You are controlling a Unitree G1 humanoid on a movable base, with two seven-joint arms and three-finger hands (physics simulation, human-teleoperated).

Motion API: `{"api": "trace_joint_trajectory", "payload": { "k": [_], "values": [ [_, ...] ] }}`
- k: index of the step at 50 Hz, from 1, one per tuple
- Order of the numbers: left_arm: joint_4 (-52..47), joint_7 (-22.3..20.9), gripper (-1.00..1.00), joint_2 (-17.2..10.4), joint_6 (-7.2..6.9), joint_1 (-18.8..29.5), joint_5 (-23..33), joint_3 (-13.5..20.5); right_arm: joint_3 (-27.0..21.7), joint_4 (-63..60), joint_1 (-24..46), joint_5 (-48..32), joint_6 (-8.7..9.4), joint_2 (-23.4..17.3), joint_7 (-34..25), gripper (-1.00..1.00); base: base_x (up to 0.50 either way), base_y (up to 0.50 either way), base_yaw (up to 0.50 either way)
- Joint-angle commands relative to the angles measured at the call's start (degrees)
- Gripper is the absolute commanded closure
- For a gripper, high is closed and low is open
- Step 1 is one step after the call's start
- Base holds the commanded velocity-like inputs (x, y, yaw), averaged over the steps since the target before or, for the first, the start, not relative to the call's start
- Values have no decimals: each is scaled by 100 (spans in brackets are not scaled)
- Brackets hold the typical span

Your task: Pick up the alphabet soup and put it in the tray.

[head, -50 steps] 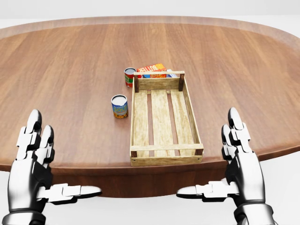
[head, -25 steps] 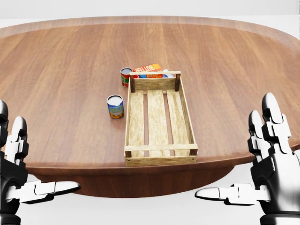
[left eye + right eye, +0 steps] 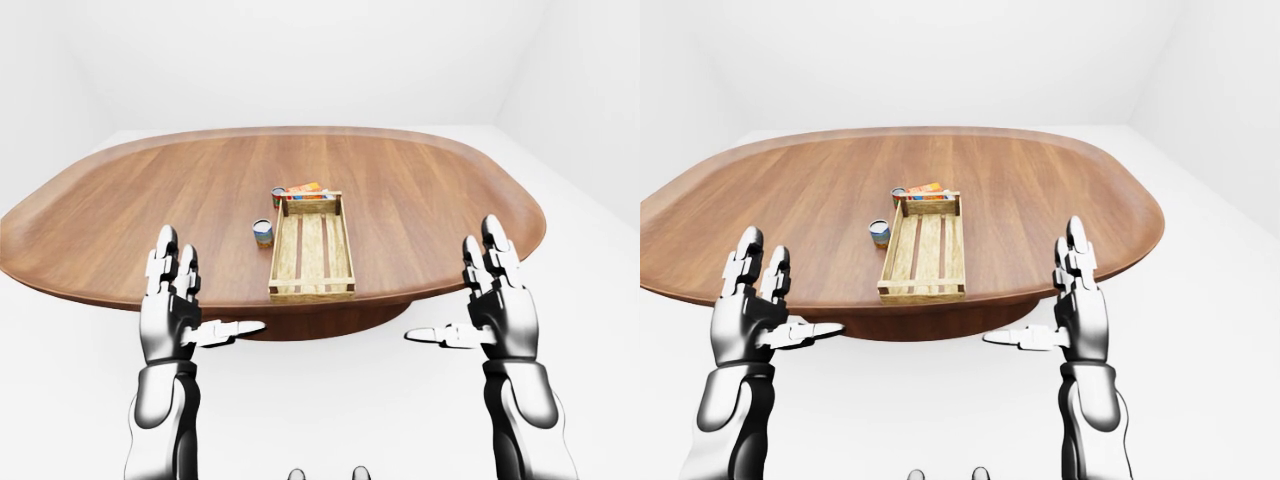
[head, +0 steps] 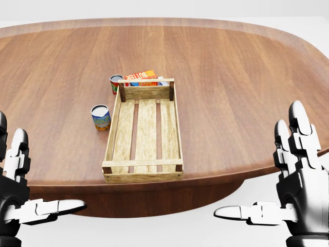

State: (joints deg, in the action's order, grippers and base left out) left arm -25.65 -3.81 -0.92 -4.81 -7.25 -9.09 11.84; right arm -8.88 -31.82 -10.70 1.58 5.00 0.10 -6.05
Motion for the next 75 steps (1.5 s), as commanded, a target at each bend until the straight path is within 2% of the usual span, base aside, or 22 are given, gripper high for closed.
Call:
{"api": "trace_joint_trajectory", "payload": {
  "k": [1, 3, 66, 75],
  "values": [
    [13, -5, -100, -12, -19, 12, -60, 38, 63, -67, -1, -65, 0, 7, 10, -100, 20, 0, 0],
    [37, 0, -100, -19, -19, 35, -62, 41, 75, 87, 6, -271, 0, -26, 70, -100, 46, 0, 0],
    [66, -40, -100, -25, -19, 30, -112, 32, 203, -147, -30, -120, 0, 10, -58, -100, 50, 0, 0],
    [-14, -38, -100, -59, -19, 48, 35, -18, 169, -252, -55, -1, 0, 10, -70, -100, 39, 2, 0]
  ]
}}
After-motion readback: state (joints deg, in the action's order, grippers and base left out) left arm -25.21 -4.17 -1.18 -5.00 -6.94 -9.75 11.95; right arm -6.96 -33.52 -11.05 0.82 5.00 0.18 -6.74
